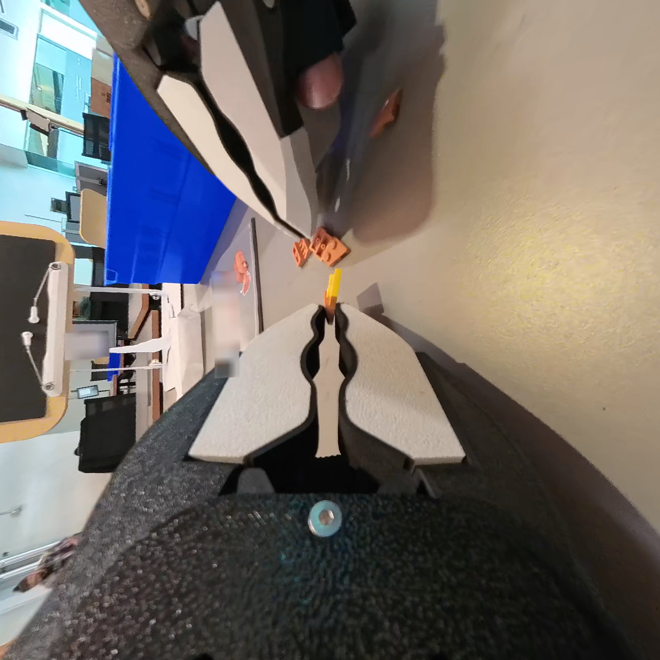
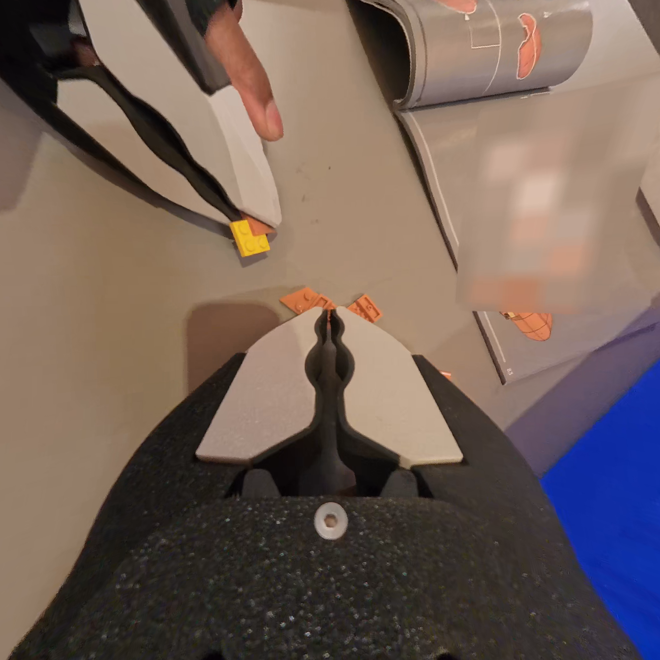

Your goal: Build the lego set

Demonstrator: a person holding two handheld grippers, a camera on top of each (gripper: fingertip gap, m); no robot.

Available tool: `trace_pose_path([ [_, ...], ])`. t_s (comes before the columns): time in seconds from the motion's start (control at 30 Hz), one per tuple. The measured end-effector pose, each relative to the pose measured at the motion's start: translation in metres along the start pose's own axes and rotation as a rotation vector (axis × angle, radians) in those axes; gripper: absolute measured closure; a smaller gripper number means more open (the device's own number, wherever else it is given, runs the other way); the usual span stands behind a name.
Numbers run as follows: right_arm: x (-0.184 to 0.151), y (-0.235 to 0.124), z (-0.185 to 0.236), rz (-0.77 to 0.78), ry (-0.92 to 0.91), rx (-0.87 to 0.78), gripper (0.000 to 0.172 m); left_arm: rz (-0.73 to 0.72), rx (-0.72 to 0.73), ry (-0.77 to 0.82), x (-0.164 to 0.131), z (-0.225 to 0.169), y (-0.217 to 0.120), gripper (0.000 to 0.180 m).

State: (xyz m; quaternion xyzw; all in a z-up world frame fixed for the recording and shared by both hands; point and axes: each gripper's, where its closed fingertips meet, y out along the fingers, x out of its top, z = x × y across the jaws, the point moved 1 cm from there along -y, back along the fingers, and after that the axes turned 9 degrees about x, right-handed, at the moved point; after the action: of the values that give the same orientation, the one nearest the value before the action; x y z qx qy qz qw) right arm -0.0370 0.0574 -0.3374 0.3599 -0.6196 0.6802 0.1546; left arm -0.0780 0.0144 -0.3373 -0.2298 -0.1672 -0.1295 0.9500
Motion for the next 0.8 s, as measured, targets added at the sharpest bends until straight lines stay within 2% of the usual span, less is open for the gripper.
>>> trace_pose_path([
  [0.2,-0.0091,0.0029,-0.0047,0.038,0.115,-0.006,0.162,0.002,-0.004,0.012,-0.0001,-0.0004,-0.0009,0.175],
  [0.37,-0.0083,0.0034,-0.0021,0.060,0.096,-0.017,0.159,0.008,-0.010,0.030,-0.0003,-0.0026,-0.0006,0.175],
  [0.6,-0.0072,0.0052,0.0011,0.071,0.057,-0.017,0.170,0.016,0.006,0.051,-0.0010,-0.0006,-0.0012,0.175],
  [0.8,-0.0075,0.0045,0.0000,0.060,0.042,-0.028,0.171,0.015,0.012,0.061,0.0001,-0.0002,-0.0018,0.175],
])
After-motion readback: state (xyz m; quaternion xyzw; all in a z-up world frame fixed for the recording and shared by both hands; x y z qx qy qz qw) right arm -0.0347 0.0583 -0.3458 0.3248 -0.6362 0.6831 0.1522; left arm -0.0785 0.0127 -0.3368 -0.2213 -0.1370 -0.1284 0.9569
